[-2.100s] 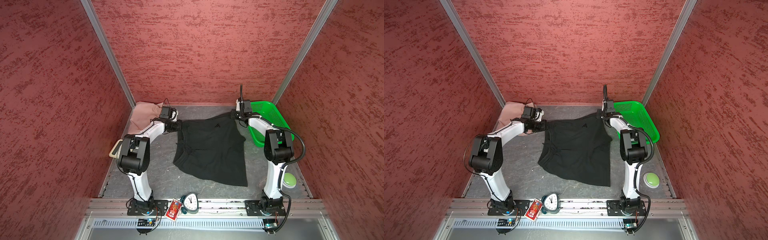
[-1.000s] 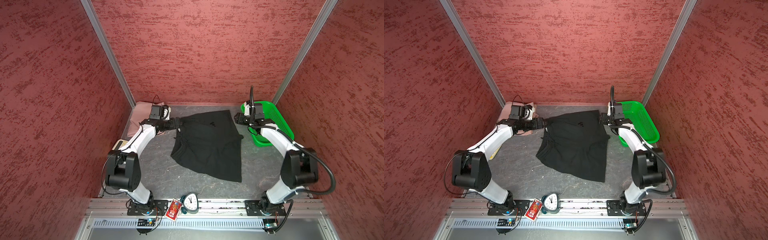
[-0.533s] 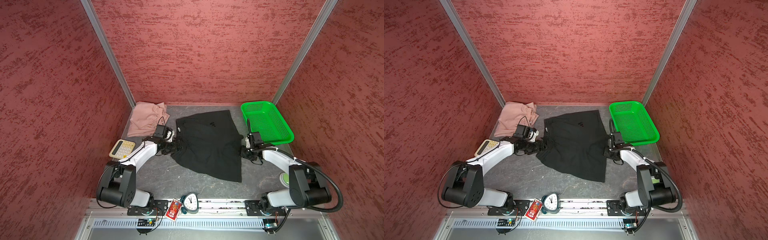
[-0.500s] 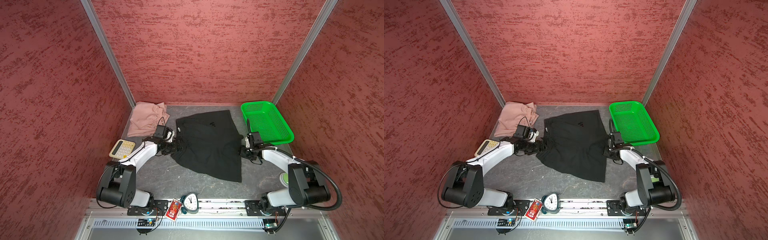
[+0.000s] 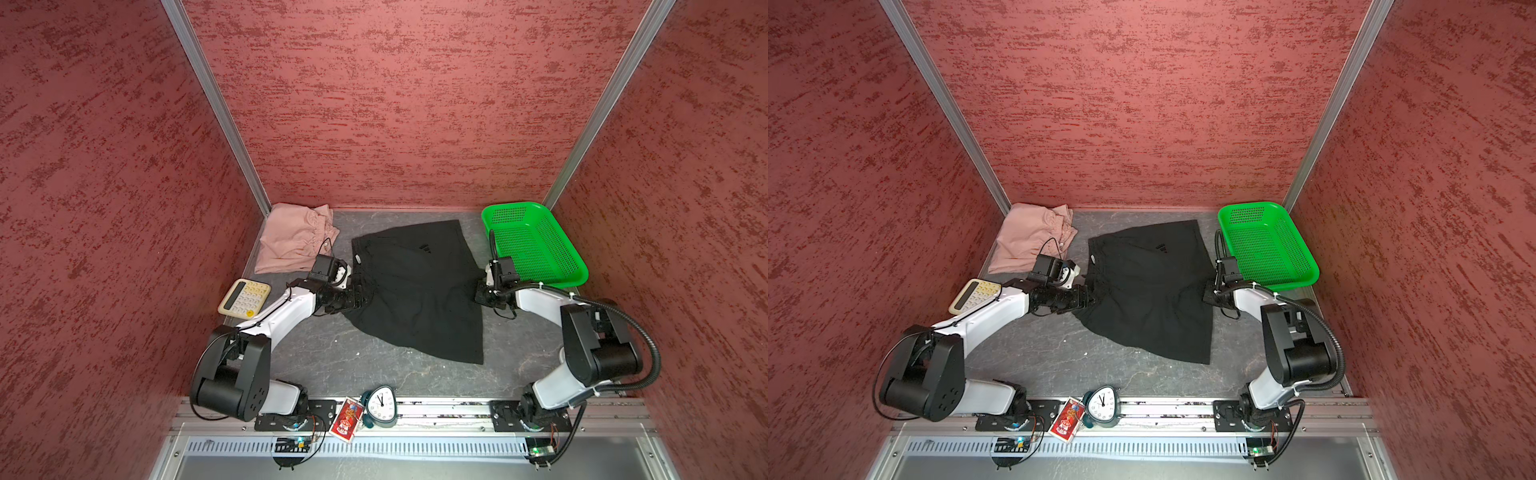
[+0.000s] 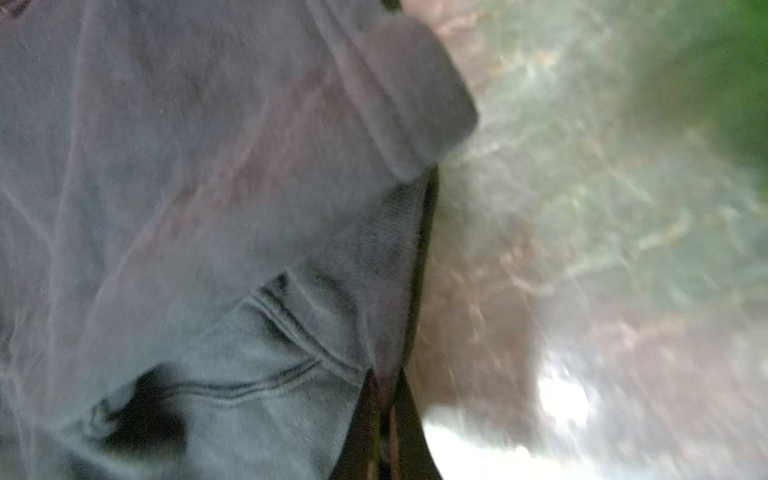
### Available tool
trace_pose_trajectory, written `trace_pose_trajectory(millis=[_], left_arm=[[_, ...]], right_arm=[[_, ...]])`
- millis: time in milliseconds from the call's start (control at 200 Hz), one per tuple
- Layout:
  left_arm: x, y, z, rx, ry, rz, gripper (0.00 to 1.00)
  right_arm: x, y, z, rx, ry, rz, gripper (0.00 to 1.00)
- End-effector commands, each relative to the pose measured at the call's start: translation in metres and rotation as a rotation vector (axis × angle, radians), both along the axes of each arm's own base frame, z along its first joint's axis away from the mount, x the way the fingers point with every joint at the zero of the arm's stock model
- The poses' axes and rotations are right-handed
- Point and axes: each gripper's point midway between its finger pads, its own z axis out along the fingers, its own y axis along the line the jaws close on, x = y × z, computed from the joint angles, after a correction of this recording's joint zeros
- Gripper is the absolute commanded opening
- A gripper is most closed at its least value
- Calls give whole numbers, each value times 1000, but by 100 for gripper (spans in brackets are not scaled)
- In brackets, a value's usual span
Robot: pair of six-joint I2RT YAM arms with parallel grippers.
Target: Fold and stack the shorts
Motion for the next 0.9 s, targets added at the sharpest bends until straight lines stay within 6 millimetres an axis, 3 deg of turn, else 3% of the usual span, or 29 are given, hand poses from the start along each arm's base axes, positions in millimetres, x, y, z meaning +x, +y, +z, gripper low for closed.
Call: trace_pose_trajectory(millis=[0, 125, 336, 486, 586, 676, 897], left_arm=[[3, 1, 5, 9, -19, 9, 68], [0, 1, 2, 12, 4, 15, 65], [-1, 5, 0, 22, 15, 31, 62], [1, 6, 1, 26, 21, 26, 62], [4, 5, 8, 26, 2, 17, 64], [9, 2, 18, 11, -30, 7, 68], [10, -38, 38, -114, -88, -77, 72]], right_arm=[[-15, -9, 31, -39, 28, -38, 0], [-36, -12, 49, -25, 67, -62, 0], [-69, -19, 40, -54, 173, -75, 0], [-87, -30, 18, -133, 291, -48, 37], [-63, -32, 41, -158, 202, -45, 57], [-33, -27, 64, -126, 54, -46, 65], [12, -13, 69, -77, -60, -23, 69]])
